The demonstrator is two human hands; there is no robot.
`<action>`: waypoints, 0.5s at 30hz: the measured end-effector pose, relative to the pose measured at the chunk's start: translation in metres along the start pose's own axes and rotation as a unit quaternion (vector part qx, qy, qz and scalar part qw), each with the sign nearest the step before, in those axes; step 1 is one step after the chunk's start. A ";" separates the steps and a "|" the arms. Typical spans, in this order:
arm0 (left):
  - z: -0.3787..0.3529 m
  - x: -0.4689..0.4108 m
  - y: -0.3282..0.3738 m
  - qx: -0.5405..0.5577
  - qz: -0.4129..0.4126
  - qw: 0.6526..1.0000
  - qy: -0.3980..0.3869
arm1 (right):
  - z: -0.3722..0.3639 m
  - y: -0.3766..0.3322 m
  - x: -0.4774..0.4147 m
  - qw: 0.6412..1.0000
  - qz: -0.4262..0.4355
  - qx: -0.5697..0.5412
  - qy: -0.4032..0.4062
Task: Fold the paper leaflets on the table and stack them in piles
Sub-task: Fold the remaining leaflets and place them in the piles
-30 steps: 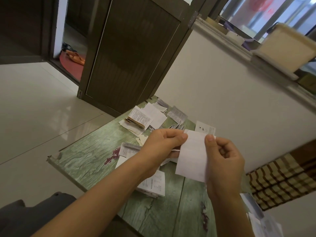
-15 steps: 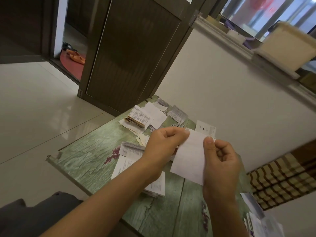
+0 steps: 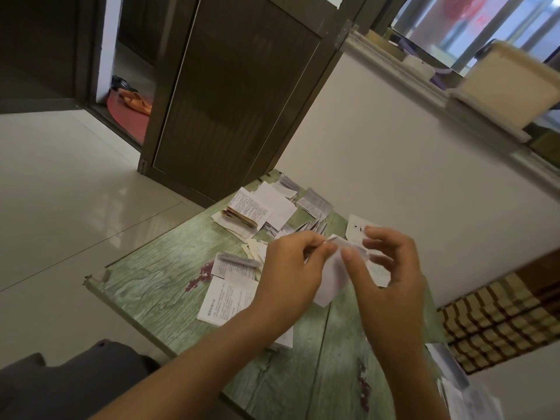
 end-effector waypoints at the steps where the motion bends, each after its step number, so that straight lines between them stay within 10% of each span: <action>1: 0.001 0.000 -0.001 -0.019 -0.023 1.000 -0.002 | -0.001 -0.002 -0.002 0.998 0.040 0.039 -0.028; 15: -0.005 0.003 -0.004 -0.091 -0.107 0.990 -0.032 | 0.003 0.009 -0.002 0.994 0.063 0.046 -0.078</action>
Point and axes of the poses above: each hand's wrist, its own x-axis away from the middle knuckle, its own z-axis out of the back of the hand, y = z × x, the point moved 3 cm from there along -x, towards the middle knuckle, and after that the axes turned 1 degree about -y, right-handed, at the moved point
